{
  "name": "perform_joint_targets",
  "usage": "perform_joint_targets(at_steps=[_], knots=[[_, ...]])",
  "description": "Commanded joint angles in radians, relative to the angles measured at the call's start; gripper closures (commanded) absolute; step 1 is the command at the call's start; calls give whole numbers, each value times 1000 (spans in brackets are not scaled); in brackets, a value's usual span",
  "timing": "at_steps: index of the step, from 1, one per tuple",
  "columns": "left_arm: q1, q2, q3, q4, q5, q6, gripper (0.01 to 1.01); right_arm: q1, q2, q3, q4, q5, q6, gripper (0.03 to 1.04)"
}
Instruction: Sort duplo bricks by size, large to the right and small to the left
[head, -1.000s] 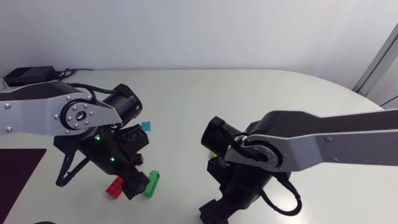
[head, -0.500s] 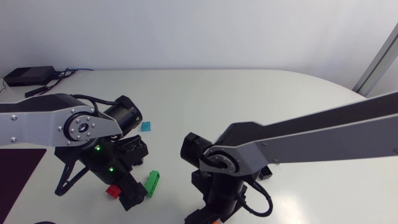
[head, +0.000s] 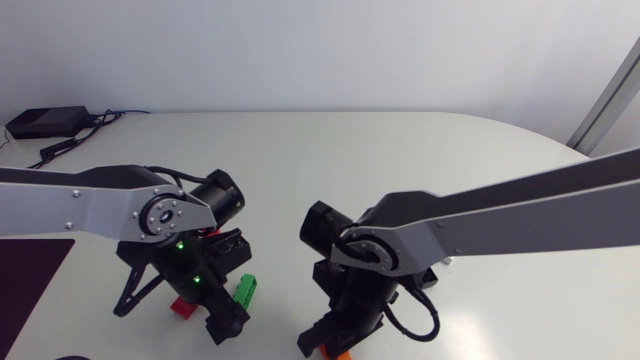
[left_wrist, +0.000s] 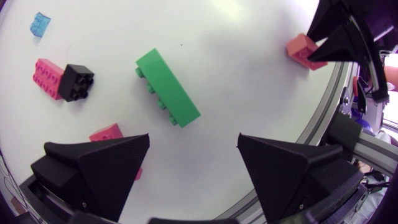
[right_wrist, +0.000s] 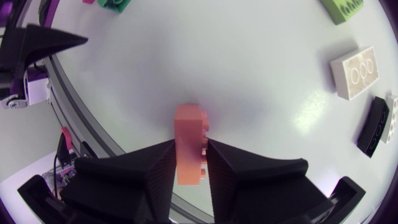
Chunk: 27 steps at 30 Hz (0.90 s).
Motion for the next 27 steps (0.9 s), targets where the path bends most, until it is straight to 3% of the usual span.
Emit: perform_joint_targets(at_steps=[1, 7, 12, 13, 14, 15, 16, 17, 20, 22, 27], knots=[[-24, 54, 18, 15, 17, -22, 44, -74, -44, -18, -27, 14, 16, 1015], [-37, 115, 61, 37, 17, -57, 44, -321, -112, 68, -127, 34, -73, 1015], [-33, 167, 101, 57, 17, -63, 44, -501, -95, 94, -134, 37, -148, 1008], [-32, 179, 109, 58, 17, -65, 44, -525, -86, 94, -136, 37, -162, 969], [-33, 189, 115, 67, 17, -72, 44, -548, -77, 97, -137, 37, -168, 821], [-32, 198, 123, 75, 16, -82, 48, -564, -69, 100, -142, 37, -174, 561], [-33, 206, 132, 75, 17, -82, 98, -580, -60, 104, -156, 38, -175, 203], [-37, 207, 133, 78, 17, -83, 159, -590, -49, 117, -177, 41, -175, 48], [-52, 206, 140, 97, 17, -98, 503, -617, -40, 133, -193, 44, -185, 61], [-50, 212, 149, 100, 17, -103, 651, -639, -41, 150, -194, 44, -188, 61], [-87, 215, 181, 104, 16, -95, 674, -666, -50, 175, -214, 43, -189, 61]])
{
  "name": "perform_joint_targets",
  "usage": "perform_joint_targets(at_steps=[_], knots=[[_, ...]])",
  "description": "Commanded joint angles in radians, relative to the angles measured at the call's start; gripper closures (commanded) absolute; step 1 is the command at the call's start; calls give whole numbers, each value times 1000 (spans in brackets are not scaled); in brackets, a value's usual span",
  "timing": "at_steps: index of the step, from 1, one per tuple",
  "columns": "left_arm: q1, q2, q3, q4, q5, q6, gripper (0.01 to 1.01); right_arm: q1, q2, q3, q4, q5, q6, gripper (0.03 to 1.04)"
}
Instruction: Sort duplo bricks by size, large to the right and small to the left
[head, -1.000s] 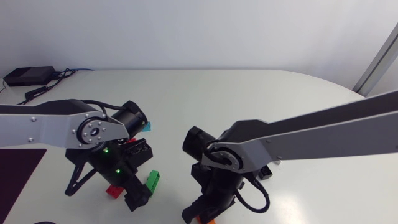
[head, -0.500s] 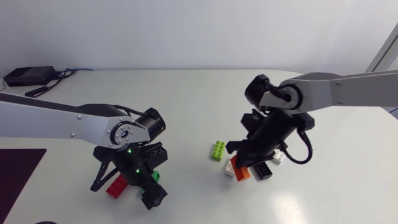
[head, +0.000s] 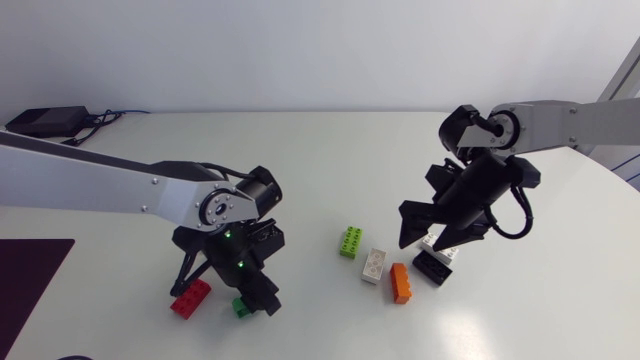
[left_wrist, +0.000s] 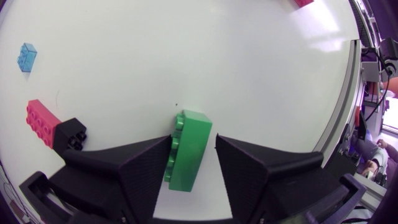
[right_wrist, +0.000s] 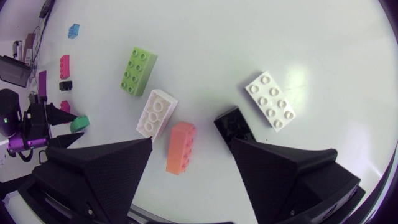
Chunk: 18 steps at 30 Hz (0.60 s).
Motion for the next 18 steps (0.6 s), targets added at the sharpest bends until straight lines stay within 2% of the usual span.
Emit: perform_joint_targets(at_steps=[1, 6, 12, 15, 17, 18], knots=[[-34, 29, 54, 5, 9, -14, 675, -9, 5, 14, -32, -1, -13, 61], [-71, 110, 173, -3, 9, -11, 684, -14, -21, 3, -40, -1, -11, 61], [-132, 258, 403, -35, 3, -3, 690, -42, -45, -8, -49, -2, -11, 61], [-147, 336, 561, -150, 2, -6, 680, -59, -61, -18, -61, -2, -22, 61], [-138, 322, 576, -184, 0, 3, 643, -63, -75, -32, -61, -2, -31, 61], [-124, 299, 564, -199, -1, 20, 536, -66, -78, -35, -63, -2, -39, 61]])
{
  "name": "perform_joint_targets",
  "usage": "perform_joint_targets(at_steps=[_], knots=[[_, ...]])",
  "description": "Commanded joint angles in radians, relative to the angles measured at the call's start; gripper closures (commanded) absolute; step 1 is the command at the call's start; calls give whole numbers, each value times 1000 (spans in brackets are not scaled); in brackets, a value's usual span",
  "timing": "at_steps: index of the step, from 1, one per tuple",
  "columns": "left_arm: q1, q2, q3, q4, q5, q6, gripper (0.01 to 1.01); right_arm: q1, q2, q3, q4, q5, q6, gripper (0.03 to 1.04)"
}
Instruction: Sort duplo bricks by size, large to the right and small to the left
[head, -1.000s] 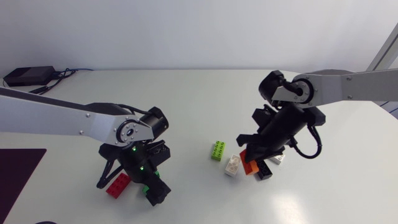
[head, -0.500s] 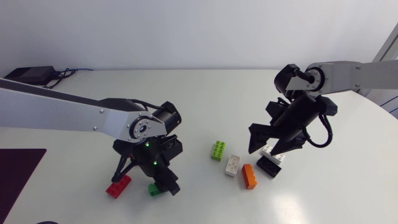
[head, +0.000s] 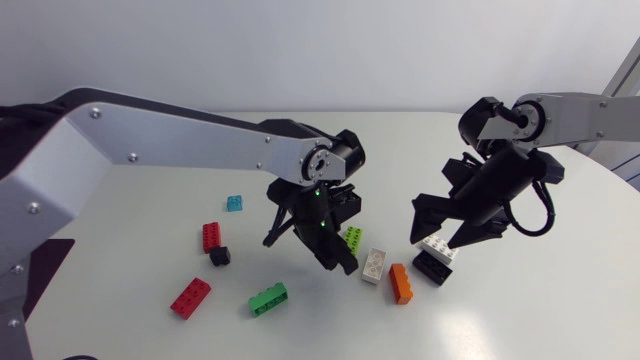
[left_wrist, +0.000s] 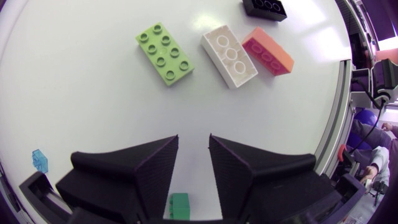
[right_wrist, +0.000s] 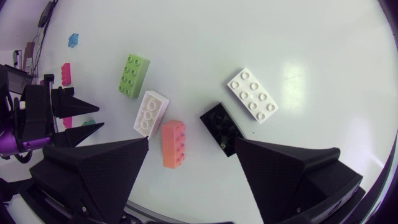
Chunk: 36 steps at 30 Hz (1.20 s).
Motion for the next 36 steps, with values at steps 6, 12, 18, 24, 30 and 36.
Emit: perform_joint_targets(at_steps=[6, 12, 18, 24, 30, 36], knots=[[88, -173, -177, -89, -46, 138, 180, -1, -14, -43, -6, -9, -36, 61], [77, -273, -402, -16, -75, 169, 90, 26, -12, -64, 11, -22, -26, 61], [31, -277, -513, 65, -75, 149, 192, 34, -15, -72, 11, -25, -20, 61], [34, -228, -485, 119, -73, 152, 607, 42, -15, -78, 12, -25, -13, 61], [2, -182, -484, 158, -75, 154, 692, 42, -17, -83, 11, -25, -13, 61], [3, -170, -456, 142, -101, 162, 746, 37, -23, -77, 11, -23, -17, 61]])
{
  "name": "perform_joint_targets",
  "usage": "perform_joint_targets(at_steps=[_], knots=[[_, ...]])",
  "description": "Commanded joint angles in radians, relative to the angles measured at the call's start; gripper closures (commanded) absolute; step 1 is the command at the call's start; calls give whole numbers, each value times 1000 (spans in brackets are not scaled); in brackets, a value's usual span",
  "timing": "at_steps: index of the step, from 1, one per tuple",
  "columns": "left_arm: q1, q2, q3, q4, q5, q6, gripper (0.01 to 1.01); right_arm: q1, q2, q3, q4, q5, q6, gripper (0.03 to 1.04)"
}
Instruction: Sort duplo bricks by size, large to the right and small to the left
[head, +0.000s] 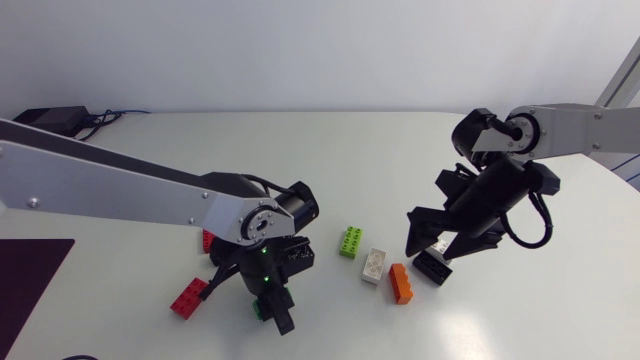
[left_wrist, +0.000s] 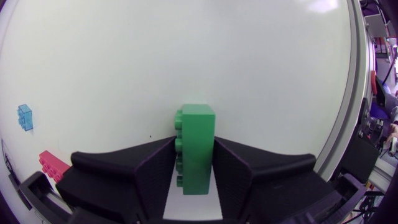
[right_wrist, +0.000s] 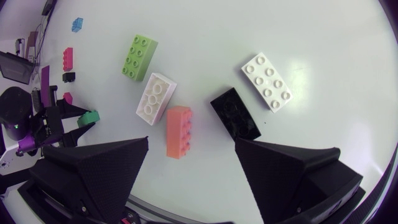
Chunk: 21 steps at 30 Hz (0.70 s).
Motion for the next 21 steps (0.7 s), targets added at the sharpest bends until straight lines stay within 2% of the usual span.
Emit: perform_joint_targets(at_steps=[1, 7, 13, 17, 20, 21], knots=[[-6, 27, 30, -18, -2, 28, 748, 3, -9, -22, 2, -1, 1, 61], [-42, 47, 209, -53, -1, 43, 748, 6, -6, -19, 2, -3, 2, 61], [-141, 228, 426, -78, 2, 16, 748, 3, -10, -31, 2, -3, 4, 61], [-183, 313, 479, -85, 2, -1, 734, -11, -15, -42, 2, -3, -4, 61], [-184, 354, 530, -119, 4, -27, 662, -12, -15, -44, 4, -3, -6, 61], [-178, 356, 547, -138, 4, -27, 505, -11, -15, -42, 4, -3, -6, 61]])
